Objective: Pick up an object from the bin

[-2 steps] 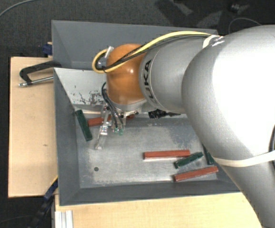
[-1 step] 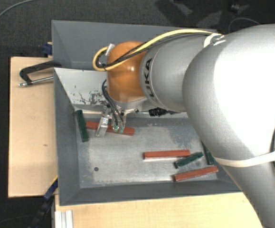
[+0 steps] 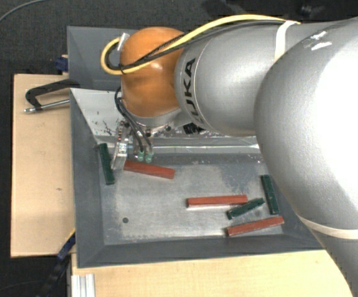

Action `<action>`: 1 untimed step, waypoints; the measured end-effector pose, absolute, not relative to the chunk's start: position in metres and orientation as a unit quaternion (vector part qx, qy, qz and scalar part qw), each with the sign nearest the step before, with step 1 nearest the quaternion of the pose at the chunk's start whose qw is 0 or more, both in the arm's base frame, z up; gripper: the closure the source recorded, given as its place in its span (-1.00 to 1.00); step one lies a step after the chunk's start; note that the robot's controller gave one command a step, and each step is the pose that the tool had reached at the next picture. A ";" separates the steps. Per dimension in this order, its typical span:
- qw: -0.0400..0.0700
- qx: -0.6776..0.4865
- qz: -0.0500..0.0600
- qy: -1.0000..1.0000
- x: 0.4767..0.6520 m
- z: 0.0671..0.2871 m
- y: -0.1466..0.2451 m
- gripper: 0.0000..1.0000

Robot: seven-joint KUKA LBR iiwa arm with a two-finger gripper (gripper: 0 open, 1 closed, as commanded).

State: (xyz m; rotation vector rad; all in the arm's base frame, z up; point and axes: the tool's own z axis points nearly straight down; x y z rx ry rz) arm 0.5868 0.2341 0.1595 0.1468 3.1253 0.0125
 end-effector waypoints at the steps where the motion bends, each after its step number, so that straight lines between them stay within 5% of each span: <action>1: 0.003 0.049 0.002 0.999 0.586 0.155 0.231 -1.00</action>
Offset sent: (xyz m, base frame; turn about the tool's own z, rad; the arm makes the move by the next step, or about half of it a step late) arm 0.0000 0.0000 0.0000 0.0000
